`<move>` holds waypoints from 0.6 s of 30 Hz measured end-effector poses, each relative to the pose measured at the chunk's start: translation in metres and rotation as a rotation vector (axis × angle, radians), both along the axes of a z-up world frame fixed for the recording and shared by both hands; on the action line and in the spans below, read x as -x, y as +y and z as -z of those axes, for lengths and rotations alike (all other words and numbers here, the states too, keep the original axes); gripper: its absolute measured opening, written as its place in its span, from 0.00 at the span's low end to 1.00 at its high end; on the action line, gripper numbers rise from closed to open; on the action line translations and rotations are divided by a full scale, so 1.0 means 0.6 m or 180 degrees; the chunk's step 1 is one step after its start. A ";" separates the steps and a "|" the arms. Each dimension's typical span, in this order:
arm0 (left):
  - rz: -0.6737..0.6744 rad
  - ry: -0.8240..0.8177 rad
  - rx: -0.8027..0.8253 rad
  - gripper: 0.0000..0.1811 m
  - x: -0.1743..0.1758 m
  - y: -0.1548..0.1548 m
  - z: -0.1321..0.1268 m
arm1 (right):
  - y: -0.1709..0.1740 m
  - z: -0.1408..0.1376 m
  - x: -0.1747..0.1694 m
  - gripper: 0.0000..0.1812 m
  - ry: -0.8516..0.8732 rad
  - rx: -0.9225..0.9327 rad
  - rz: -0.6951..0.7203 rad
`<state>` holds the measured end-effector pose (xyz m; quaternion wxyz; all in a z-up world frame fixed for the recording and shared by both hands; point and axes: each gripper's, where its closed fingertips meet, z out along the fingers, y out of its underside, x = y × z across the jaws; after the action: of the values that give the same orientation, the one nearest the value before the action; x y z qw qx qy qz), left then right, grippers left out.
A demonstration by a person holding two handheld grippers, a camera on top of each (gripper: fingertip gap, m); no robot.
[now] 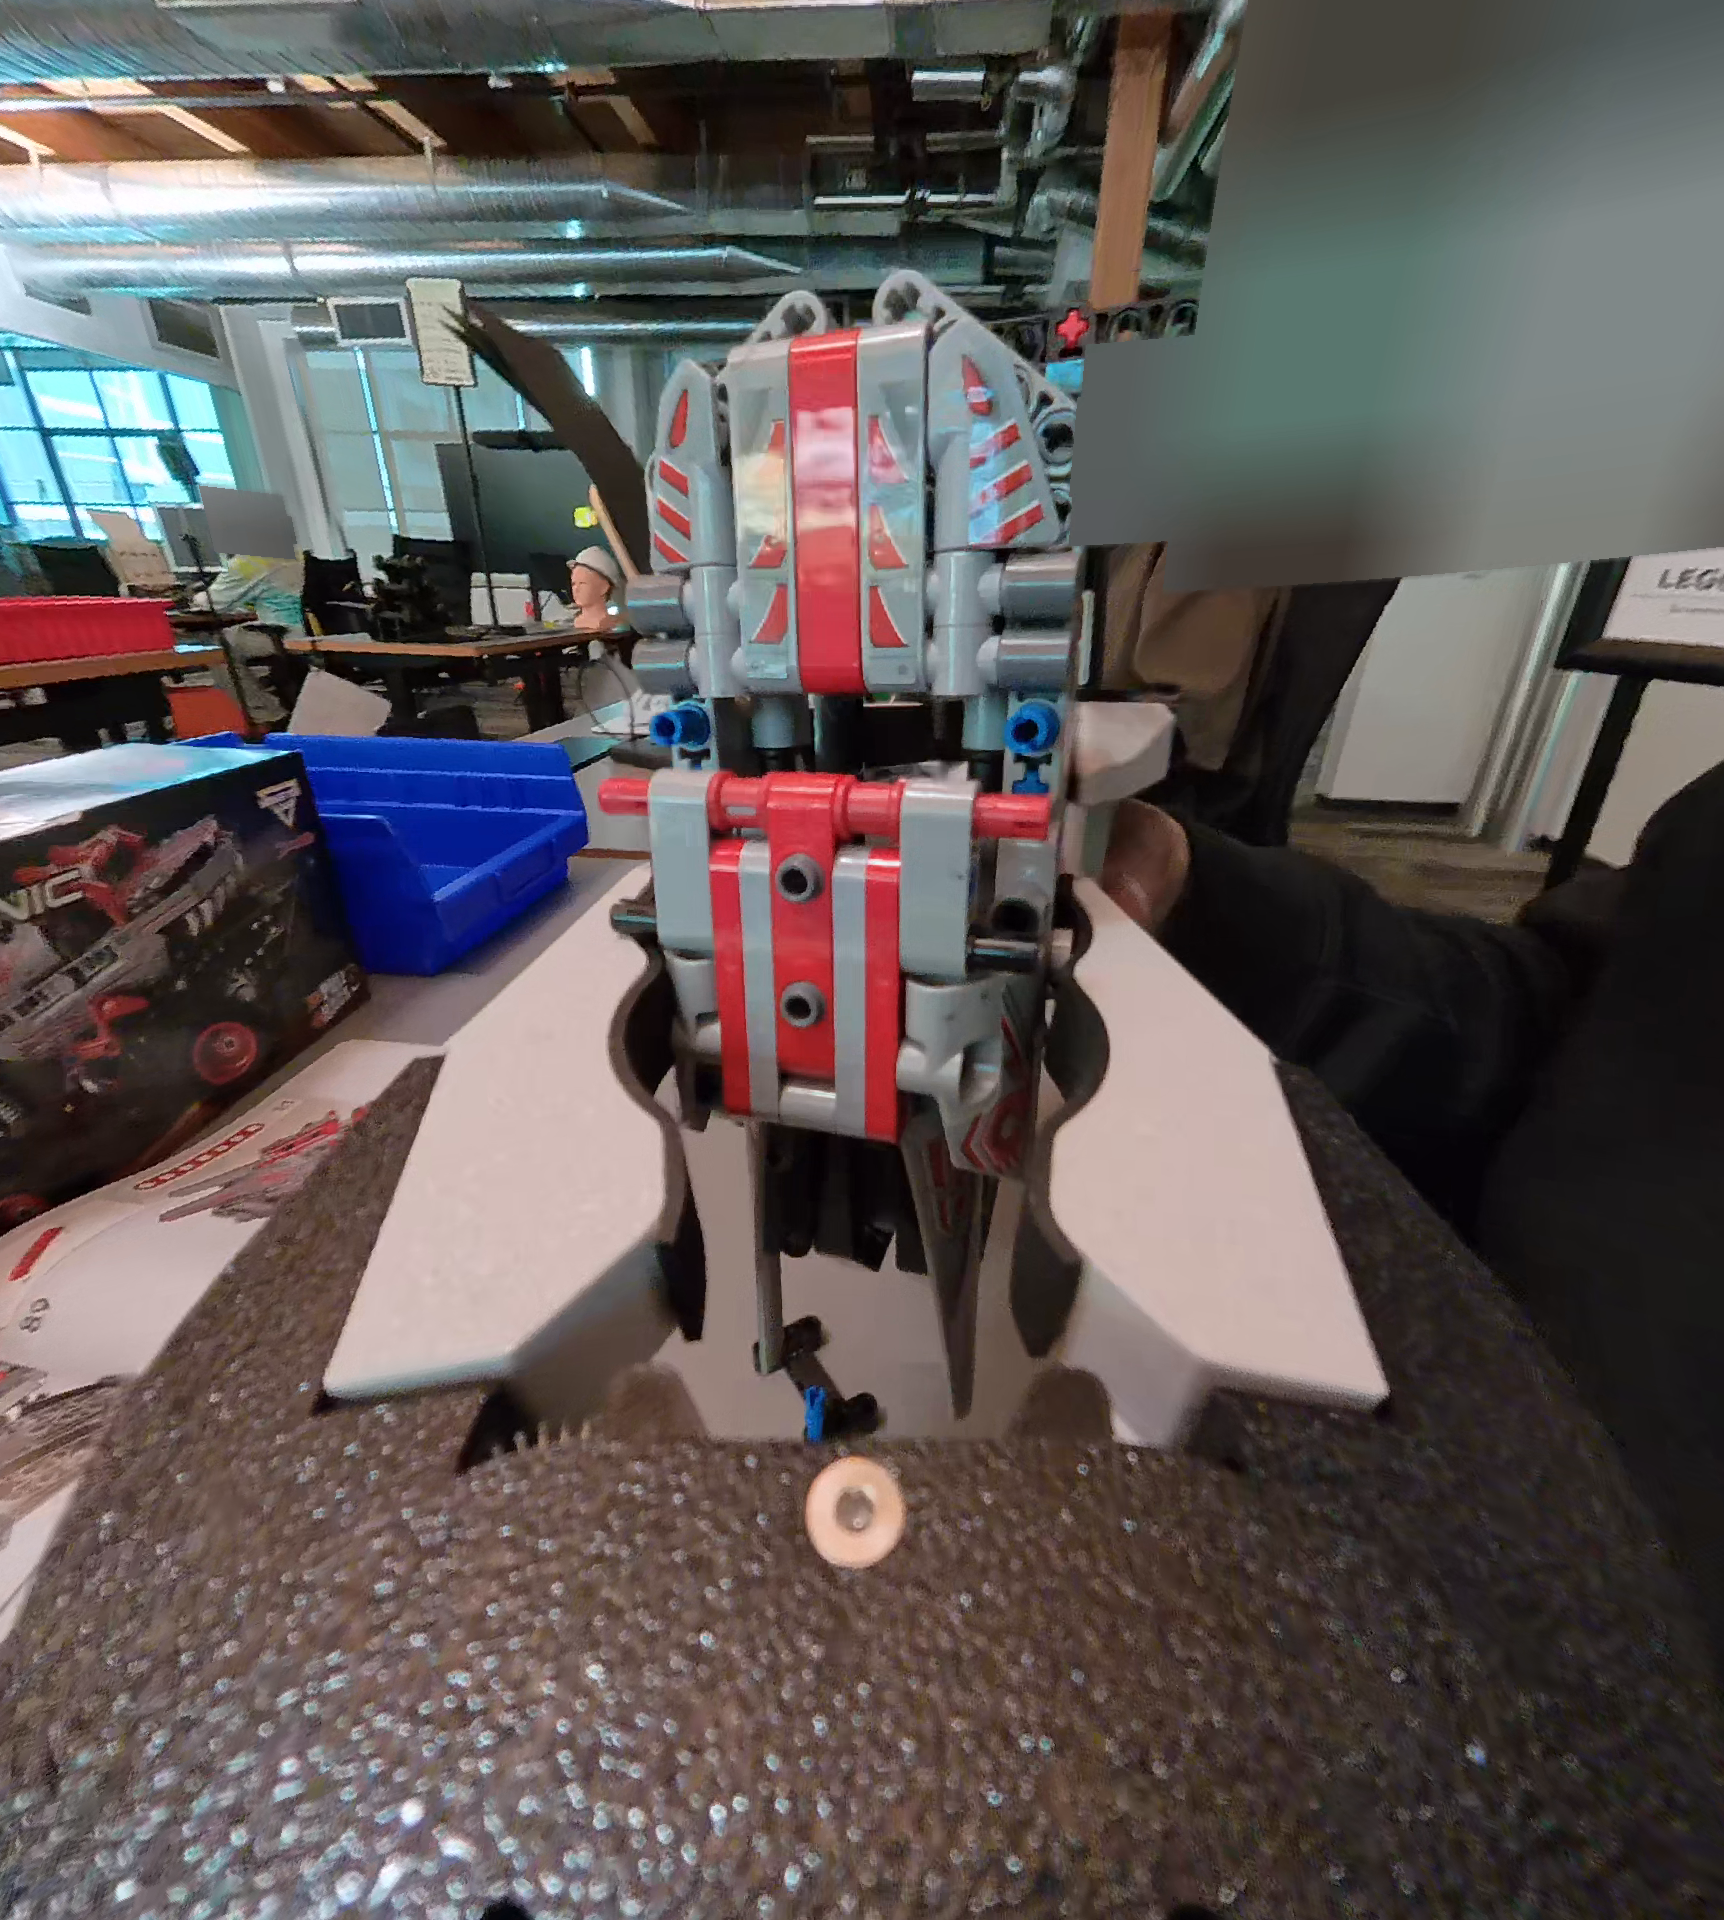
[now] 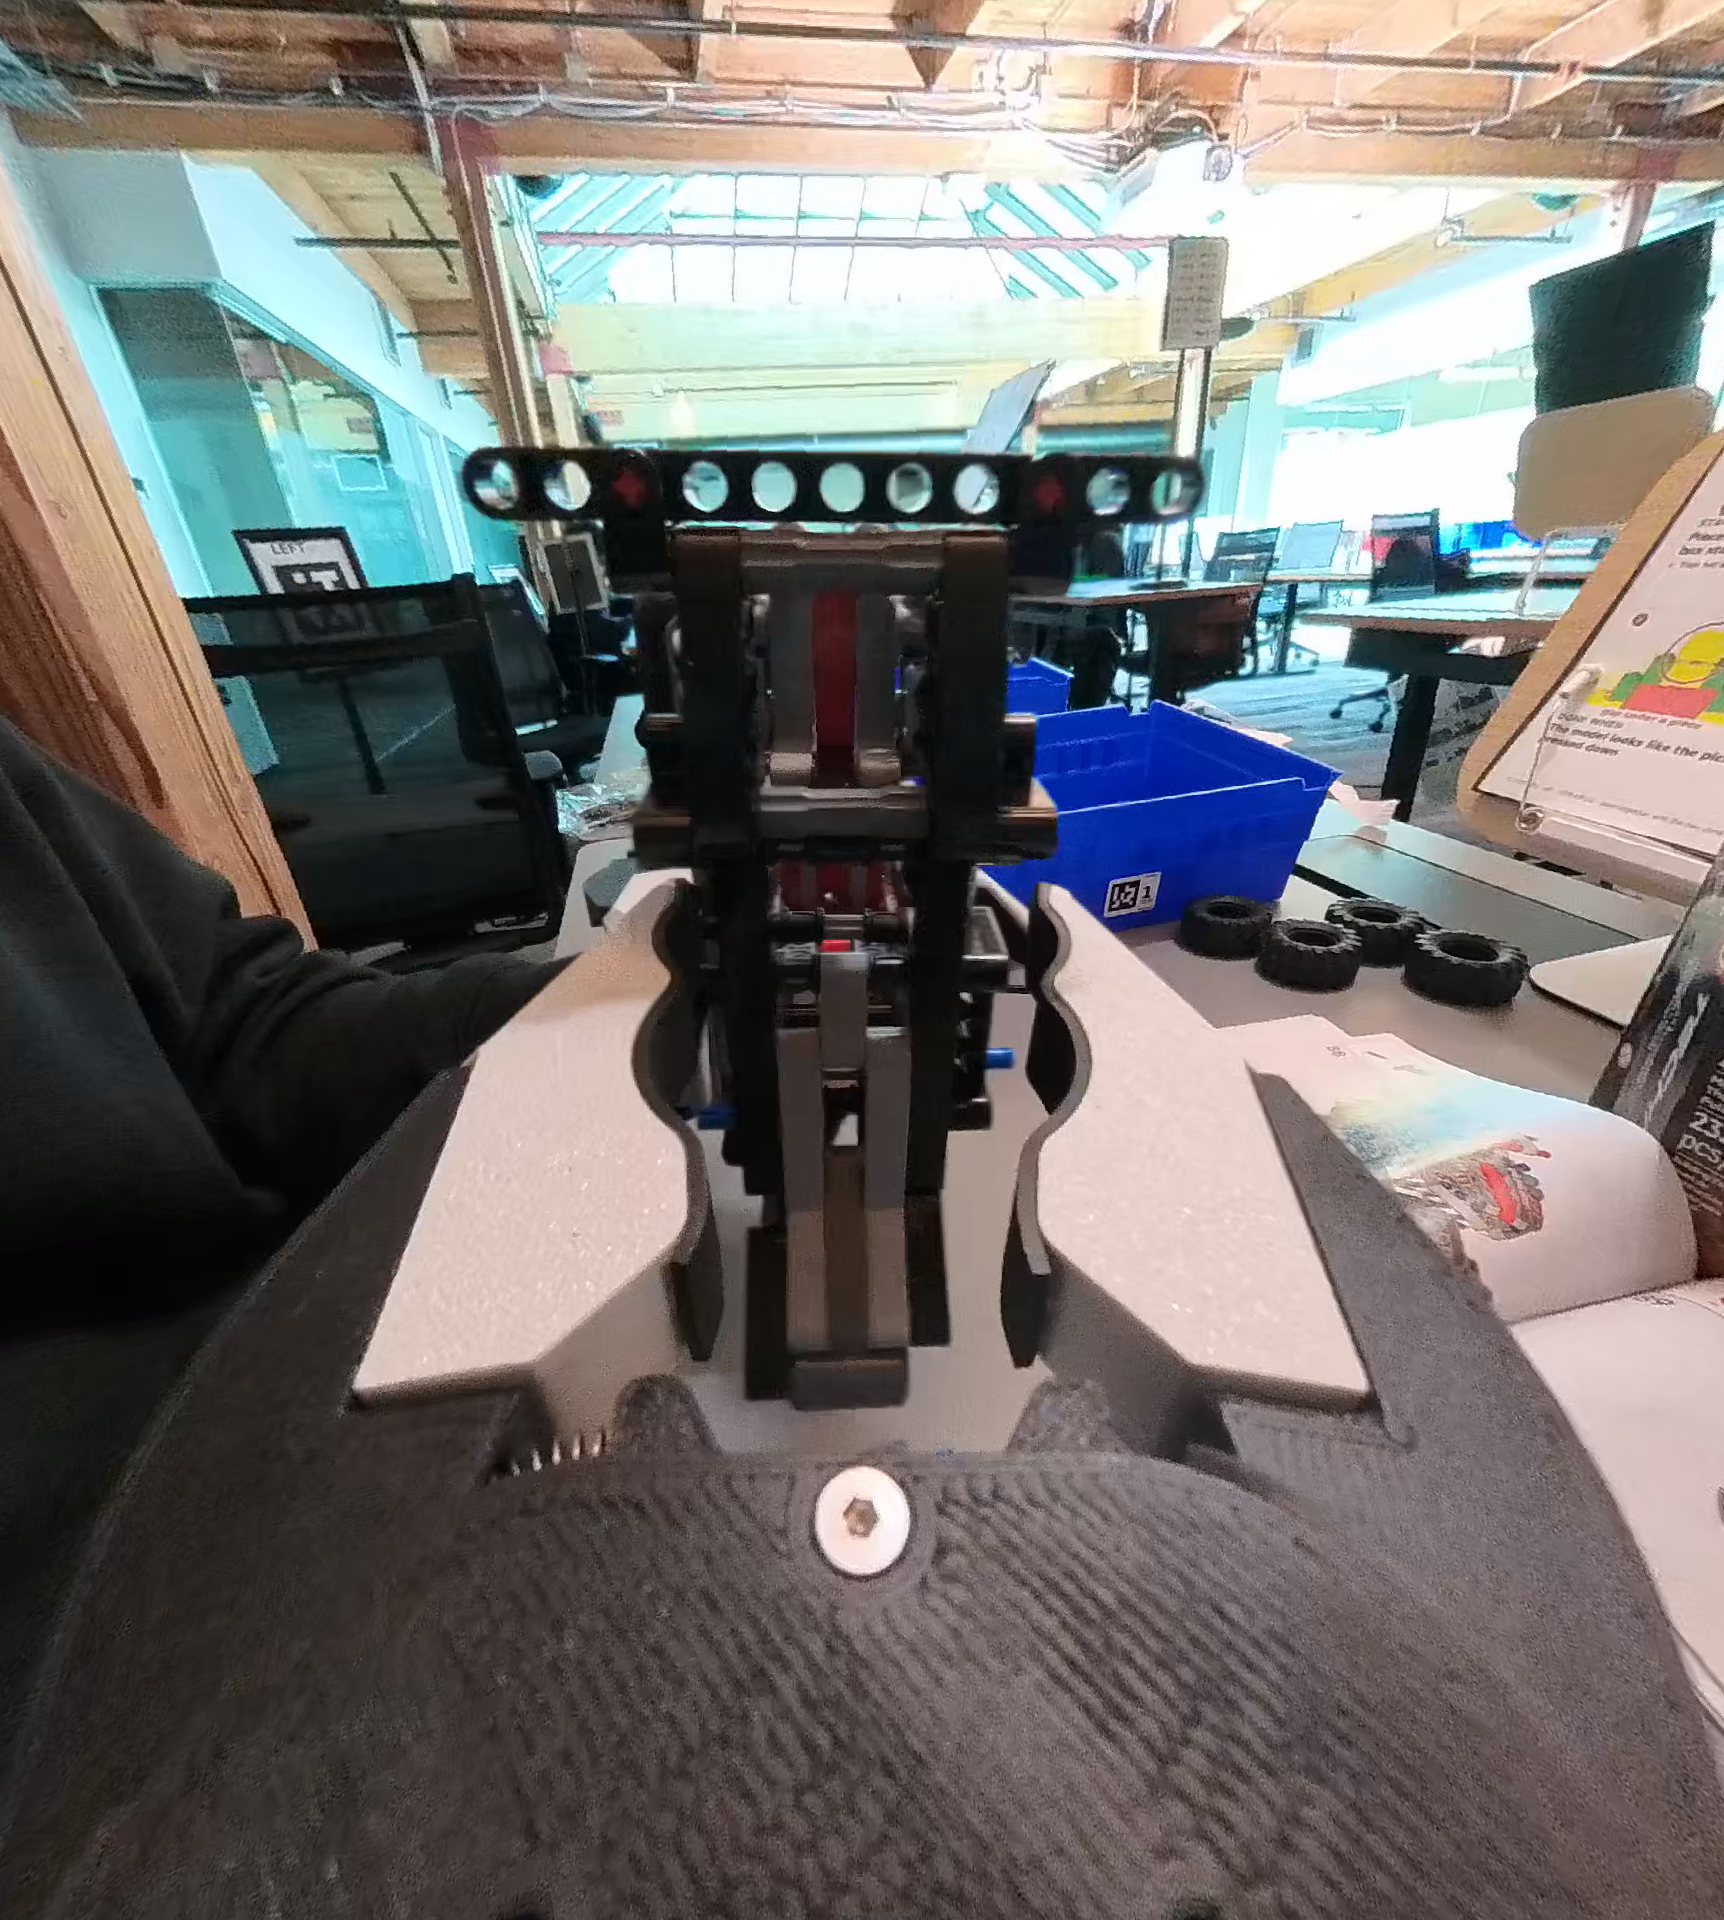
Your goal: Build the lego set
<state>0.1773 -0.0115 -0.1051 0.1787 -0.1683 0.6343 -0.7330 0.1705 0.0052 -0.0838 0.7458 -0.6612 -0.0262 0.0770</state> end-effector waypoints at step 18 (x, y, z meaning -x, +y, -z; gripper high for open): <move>-0.0185 -0.0458 -0.0297 0.39 0.016 0.013 -0.013 | 0.011 -0.014 0.032 0.29 -0.0515 -0.0087 0.0053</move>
<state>0.1678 -0.0039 -0.0972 0.2526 -0.1251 0.6482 -0.7074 0.1515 0.0118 -0.0754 0.7508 -0.6552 -0.0820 0.0168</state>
